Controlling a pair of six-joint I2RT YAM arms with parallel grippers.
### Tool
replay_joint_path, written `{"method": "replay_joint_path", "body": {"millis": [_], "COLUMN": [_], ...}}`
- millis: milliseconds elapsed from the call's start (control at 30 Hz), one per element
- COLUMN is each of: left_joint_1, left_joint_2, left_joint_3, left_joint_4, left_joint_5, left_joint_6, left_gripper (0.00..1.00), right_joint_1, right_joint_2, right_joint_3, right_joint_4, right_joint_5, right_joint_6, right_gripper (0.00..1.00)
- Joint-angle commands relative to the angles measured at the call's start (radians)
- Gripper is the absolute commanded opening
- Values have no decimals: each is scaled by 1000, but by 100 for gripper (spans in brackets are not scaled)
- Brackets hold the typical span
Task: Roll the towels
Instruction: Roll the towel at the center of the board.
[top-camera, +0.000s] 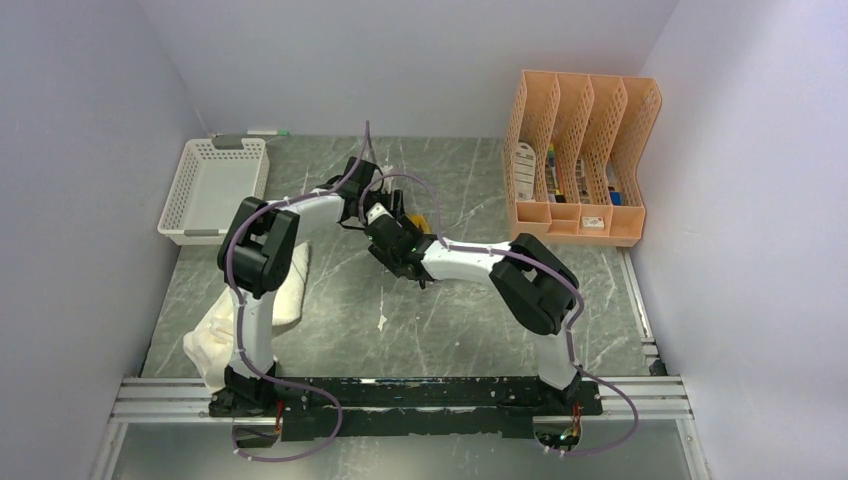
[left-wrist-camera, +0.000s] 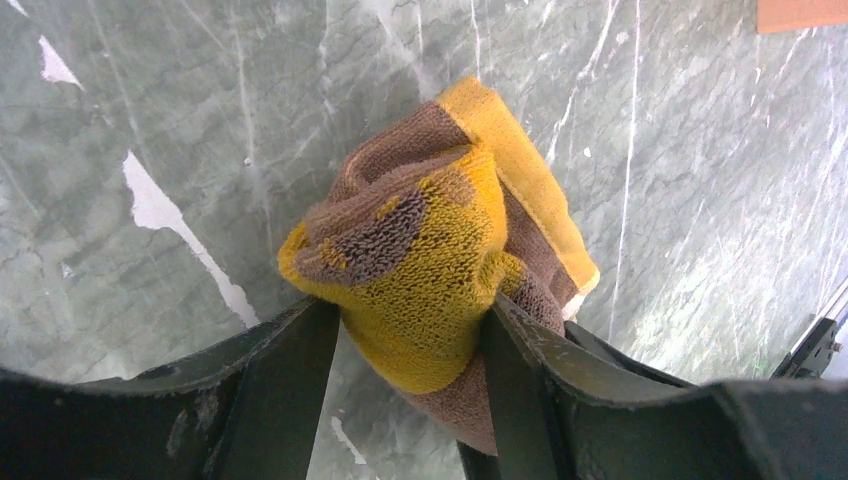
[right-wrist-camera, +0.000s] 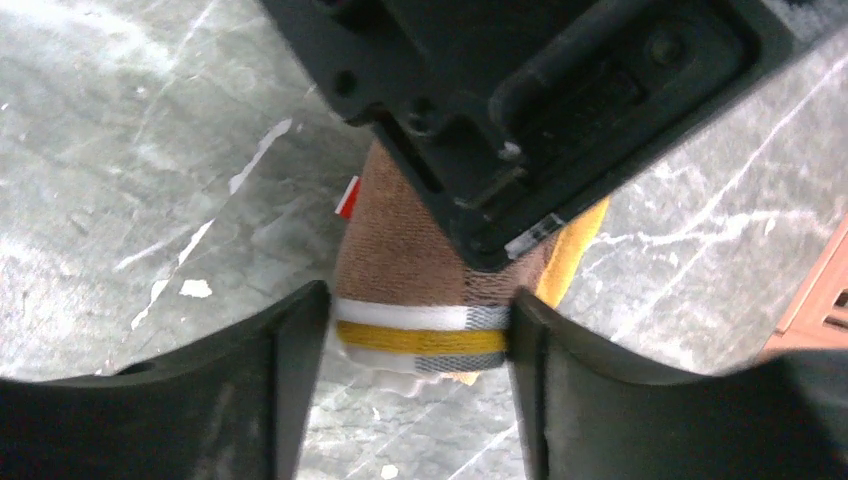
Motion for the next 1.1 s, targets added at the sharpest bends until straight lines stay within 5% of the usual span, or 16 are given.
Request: {"method": "replay_joint_path", "body": {"millis": [0,167,400,633,867,1067], "left_joint_1": [-26,-16,145,270,254,155], "left_joint_2": [118,121,-1,-244,-364,-323], "left_joint_3": [-23,-20,-88,-222,-446,-537], "left_joint_4": [-151,-159,-104,58,337,553], "left_joint_5": [-28,0,137,190,245,238], "left_joint_6": [60,61,30,-90,-260,-379], "left_gripper": [66,66,67,74,75,74], "right_joint_1": [11,11,-24,-166,-349,-482], "right_joint_2": [31,56,-7,-152,-243,-221], "right_joint_3": [-20,-14,-90,-224,-390,-579], "right_joint_4": [41,49,95,206,405,764], "right_joint_5": [46,72,-15,-341,-715,-995], "right_joint_6": [15,29,106,258,505,837], "right_gripper": [46,27,20,20,20,20]}}
